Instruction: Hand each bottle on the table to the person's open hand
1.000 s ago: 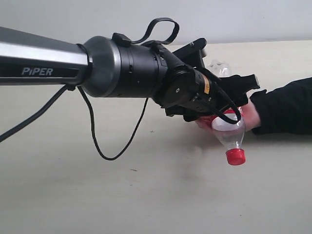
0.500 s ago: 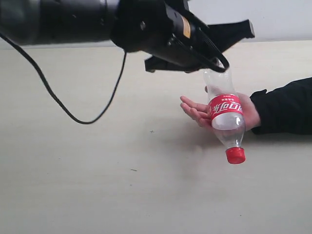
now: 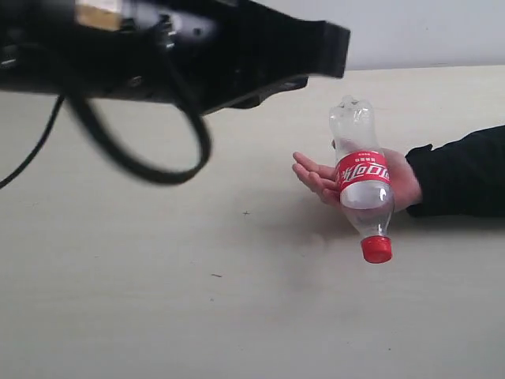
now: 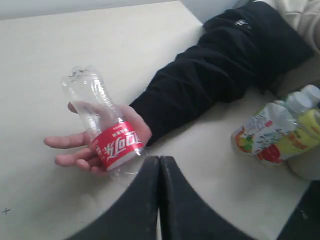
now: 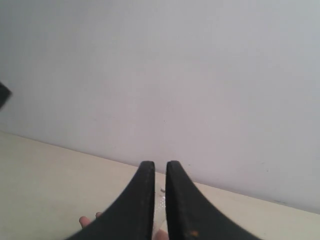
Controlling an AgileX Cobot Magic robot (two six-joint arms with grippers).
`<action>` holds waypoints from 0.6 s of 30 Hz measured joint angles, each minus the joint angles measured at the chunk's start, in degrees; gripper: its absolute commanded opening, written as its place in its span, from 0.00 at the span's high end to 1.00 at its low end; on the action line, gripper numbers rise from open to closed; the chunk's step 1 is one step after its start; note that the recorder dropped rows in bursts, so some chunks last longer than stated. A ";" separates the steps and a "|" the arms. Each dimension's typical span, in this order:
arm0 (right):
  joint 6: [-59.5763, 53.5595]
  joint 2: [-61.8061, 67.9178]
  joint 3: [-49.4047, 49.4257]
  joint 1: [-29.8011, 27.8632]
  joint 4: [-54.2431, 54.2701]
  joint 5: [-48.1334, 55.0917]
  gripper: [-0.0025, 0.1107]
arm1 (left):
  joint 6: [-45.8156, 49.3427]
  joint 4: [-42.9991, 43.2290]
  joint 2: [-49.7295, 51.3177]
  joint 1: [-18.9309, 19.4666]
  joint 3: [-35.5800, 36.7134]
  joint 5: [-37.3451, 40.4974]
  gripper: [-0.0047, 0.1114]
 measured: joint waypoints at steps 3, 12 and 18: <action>0.00 0.00 0.00 0.00 0.00 0.00 0.89 | 1.19 0.00 -8.59 -2.97 5.88 -0.78 0.96; 0.00 0.00 0.00 0.00 0.00 0.00 0.89 | 1.23 0.00 -30.89 -6.42 10.98 8.19 0.96; 0.00 0.00 0.00 0.00 0.00 0.00 0.89 | 1.23 0.11 -40.09 -6.42 11.20 9.29 0.96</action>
